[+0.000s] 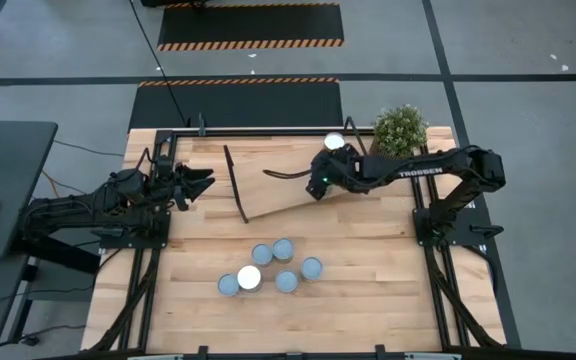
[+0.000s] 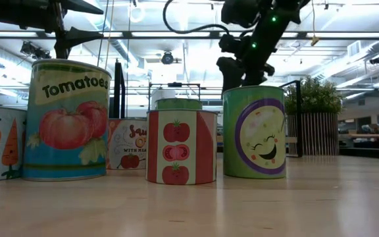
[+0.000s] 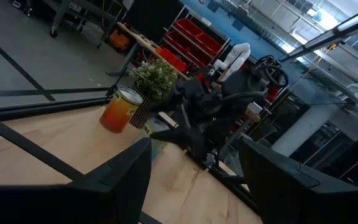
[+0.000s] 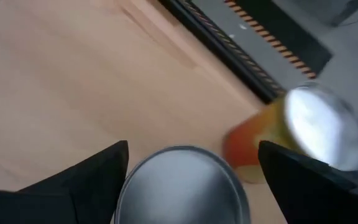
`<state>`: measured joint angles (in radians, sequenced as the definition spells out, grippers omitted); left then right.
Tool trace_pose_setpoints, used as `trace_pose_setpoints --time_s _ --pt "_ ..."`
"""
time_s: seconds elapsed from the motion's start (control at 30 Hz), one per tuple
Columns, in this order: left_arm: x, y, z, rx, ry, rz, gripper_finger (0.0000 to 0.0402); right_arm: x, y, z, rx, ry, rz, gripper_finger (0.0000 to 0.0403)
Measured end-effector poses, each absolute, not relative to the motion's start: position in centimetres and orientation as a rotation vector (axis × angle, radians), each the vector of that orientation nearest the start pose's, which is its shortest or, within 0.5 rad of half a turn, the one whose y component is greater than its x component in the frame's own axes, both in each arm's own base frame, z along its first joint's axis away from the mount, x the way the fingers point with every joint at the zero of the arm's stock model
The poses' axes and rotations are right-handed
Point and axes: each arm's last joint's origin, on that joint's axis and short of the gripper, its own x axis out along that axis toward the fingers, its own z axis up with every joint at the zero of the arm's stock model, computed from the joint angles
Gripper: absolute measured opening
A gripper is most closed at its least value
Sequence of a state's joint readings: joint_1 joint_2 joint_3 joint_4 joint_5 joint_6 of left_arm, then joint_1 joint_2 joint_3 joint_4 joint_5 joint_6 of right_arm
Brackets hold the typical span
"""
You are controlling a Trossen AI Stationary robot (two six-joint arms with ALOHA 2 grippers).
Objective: Pick and place cans onto a shelf
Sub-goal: Put the canned cherries on the shelf
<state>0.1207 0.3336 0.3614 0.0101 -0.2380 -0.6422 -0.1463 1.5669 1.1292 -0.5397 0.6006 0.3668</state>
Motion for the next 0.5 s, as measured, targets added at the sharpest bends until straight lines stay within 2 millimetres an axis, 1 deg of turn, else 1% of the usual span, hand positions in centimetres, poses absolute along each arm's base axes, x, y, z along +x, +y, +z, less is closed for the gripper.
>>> trace_pose_setpoints --time_s 0.3,0.5 --pt "10.8 2.0 26.0 -0.637 -0.152 0.334 0.0247 30.3 -7.5 24.2 -0.017 0.946 -0.872 0.0366" --pt "10.8 2.0 26.0 -0.637 -0.152 0.333 0.0247 29.7 -8.4 24.0 -0.017 0.994 -0.901 0.0366"
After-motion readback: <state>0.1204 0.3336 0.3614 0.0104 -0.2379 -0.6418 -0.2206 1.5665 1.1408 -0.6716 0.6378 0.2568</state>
